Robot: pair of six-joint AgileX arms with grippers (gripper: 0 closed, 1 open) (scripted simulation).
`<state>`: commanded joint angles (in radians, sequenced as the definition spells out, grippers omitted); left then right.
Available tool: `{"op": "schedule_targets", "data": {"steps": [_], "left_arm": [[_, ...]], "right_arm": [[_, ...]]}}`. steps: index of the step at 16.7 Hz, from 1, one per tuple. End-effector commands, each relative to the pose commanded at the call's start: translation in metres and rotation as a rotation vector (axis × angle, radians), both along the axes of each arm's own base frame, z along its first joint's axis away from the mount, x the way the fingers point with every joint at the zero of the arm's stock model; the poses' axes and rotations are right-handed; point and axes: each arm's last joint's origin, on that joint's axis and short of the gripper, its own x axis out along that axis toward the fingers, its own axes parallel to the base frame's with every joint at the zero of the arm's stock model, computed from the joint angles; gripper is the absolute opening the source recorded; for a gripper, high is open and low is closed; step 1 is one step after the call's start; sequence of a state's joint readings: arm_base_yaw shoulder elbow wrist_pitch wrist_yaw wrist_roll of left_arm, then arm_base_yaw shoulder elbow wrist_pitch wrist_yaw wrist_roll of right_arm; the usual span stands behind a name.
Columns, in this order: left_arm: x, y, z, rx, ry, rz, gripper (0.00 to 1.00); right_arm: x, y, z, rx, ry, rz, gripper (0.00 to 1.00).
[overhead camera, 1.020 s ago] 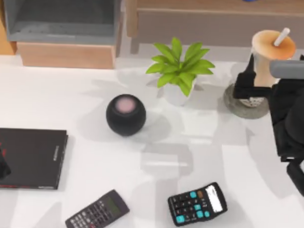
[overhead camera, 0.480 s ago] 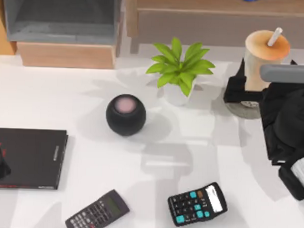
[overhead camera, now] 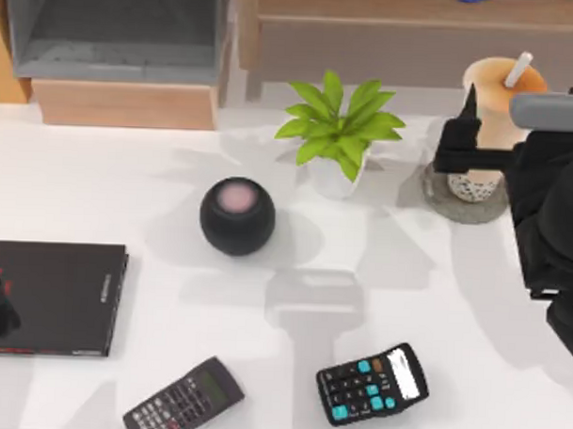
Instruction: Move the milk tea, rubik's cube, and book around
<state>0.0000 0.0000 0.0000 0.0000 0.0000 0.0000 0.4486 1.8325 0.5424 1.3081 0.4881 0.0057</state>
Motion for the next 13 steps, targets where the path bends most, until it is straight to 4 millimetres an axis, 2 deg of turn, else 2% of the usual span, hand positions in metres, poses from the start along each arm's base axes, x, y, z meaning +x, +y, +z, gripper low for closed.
{"op": "schedule_targets", "data": {"steps": [3, 9, 13], "left_arm": [[0.0, 0.0, 0.0, 0.0, 0.0, 0.0, 1.0], [0.0, 0.0, 0.0, 0.0, 0.0, 0.0, 1.0], [0.0, 0.0, 0.0, 0.0, 0.0, 0.0, 1.0]], "right_arm": [[-0.0057, 0.0, 0.0074, -0.006, 0.01, 0.001, 1.0], [-0.005, -0.0007, 0.0079, -0.013, 0.013, -0.001, 1.0], [-0.0121, -0.0011, 0.0077, -0.132, 0.102, 0.025, 1.0]]}}
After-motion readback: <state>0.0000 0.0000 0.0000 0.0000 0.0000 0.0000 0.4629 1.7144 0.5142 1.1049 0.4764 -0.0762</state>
